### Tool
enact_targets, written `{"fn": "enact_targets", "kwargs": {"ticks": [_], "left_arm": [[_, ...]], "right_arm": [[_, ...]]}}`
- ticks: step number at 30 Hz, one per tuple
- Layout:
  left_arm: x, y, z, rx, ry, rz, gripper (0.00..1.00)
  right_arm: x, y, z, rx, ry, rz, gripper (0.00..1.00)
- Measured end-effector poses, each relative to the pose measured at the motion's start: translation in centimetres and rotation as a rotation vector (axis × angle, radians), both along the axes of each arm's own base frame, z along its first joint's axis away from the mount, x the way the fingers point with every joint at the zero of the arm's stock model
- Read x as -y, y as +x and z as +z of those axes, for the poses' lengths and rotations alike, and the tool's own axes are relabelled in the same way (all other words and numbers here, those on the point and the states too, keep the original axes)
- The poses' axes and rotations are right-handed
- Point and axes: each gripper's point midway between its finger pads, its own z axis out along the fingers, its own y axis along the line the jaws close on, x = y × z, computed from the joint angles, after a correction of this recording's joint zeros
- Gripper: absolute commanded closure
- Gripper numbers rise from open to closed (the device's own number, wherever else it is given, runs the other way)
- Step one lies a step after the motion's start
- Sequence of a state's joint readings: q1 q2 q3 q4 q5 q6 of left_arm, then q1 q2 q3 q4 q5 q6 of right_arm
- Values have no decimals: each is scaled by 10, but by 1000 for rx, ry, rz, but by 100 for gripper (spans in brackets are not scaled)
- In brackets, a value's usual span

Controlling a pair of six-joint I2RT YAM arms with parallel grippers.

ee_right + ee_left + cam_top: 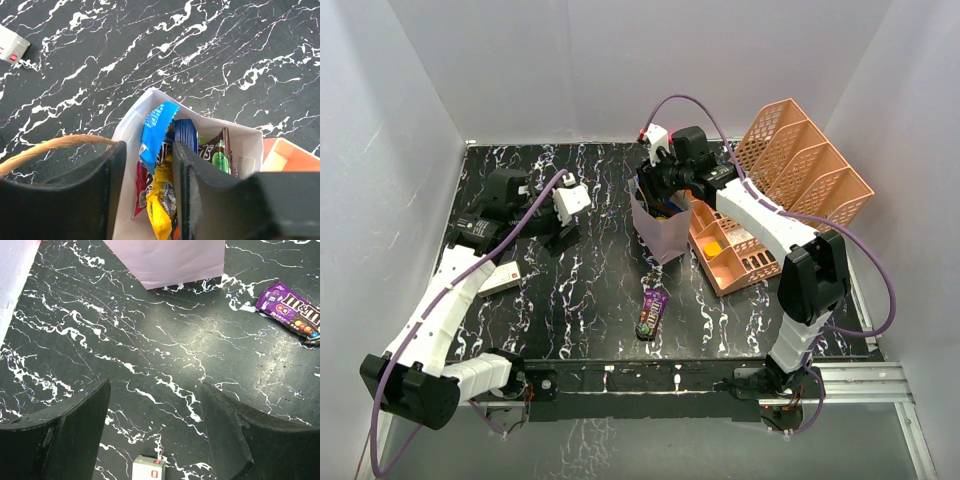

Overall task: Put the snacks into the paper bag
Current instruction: Place the snack in the paper bag, then adjust the snack in the paper bag.

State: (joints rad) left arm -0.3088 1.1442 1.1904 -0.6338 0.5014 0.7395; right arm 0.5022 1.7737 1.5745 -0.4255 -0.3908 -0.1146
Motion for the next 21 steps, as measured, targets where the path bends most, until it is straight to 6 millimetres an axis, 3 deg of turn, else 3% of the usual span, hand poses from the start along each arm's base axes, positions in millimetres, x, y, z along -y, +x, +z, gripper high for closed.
{"fn": "enact_targets", "kwargs": {"ticks": [6, 12, 18, 21], "left_arm": [[0, 0, 0, 1, 0, 0, 29], [-1, -1, -5, -8, 3, 0, 28], [-1, -2, -10, -17, 6, 1, 28], [-1, -2, -10, -16, 6, 1, 28]], "right_arm": [[2, 1, 3, 18, -8, -5, 46], [6, -2, 22, 61, 2, -5, 46], [10, -8, 49, 127, 18, 4, 52], [10, -8, 52, 138, 19, 8, 58]]}}
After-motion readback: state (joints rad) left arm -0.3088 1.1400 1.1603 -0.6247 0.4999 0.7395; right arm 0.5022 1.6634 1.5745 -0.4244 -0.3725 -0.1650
